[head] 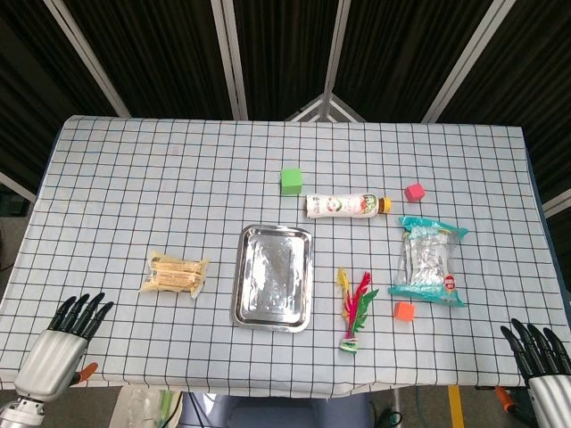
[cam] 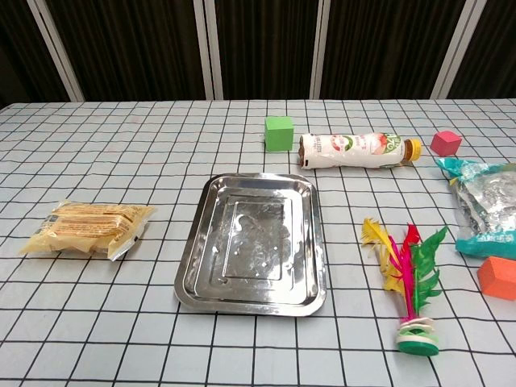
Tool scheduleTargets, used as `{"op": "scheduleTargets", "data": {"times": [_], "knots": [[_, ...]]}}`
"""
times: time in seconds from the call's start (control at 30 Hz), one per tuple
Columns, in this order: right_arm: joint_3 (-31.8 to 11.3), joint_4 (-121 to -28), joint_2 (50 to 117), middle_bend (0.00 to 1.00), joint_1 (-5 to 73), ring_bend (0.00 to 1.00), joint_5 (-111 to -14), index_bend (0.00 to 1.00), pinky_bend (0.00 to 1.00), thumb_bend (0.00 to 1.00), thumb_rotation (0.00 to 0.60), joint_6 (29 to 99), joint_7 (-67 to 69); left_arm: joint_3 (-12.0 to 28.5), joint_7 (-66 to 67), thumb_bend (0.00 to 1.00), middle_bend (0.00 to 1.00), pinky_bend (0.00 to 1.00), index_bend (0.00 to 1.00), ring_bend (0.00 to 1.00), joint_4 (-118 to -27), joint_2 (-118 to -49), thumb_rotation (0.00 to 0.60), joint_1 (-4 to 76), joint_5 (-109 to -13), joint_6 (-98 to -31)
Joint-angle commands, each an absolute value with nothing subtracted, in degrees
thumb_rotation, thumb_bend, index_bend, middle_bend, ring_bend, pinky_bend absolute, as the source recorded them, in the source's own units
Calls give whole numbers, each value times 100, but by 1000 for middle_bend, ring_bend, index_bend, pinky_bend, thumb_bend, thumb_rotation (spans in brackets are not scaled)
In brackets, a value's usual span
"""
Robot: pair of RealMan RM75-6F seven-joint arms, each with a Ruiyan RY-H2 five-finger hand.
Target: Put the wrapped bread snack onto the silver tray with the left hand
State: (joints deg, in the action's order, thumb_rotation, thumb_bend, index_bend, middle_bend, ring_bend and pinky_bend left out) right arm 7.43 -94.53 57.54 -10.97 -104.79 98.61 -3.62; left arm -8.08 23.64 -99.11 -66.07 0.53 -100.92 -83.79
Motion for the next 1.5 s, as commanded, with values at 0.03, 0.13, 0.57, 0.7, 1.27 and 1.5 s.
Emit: {"op": "scheduleTargets", "data": {"times": [0.03, 0.13, 0.57, 0.7, 1.27, 1.5], "knots": [[749, -9475, 5747, 0, -1090, 0, -10476, 0, 0, 306, 600, 9845, -342, -695, 2445, 76, 0, 66, 0, 0, -9897, -6740, 600, 177, -10029, -8216], [752, -9472, 5740, 0, -1079, 0, -10497, 0, 0, 306, 600, 9837, -336, -488, 2520, 77, 0, 66, 0, 0, -9940, -6903, 600, 379, -9807, -7927], [637, -9491, 5573, 0, -840, 0, -10117, 0, 0, 306, 600, 9467, 136, 887, 3990, 172, 51, 71, 0, 0, -9361, -8526, 600, 1729, -7786, -6447], [593, -9449, 5489, 0, -826, 0, -10039, 0, 0, 306, 600, 9531, 414, 1062, 4375, 185, 68, 90, 0, 16, -8854, -9046, 600, 2106, -7131, -6053], [494, -9458, 5407, 0, -737, 0, -9766, 0, 0, 307, 600, 9399, 625, 1285, 3790, 424, 576, 478, 394, 491, -8027, -9701, 600, 2744, -6986, -6313], [482, -9489, 5418, 0, -705, 0, -9694, 0, 0, 306, 600, 9305, 574, 1077, 3341, 416, 573, 479, 386, 493, -9148, -8996, 600, 2536, -7426, -6720]]}}
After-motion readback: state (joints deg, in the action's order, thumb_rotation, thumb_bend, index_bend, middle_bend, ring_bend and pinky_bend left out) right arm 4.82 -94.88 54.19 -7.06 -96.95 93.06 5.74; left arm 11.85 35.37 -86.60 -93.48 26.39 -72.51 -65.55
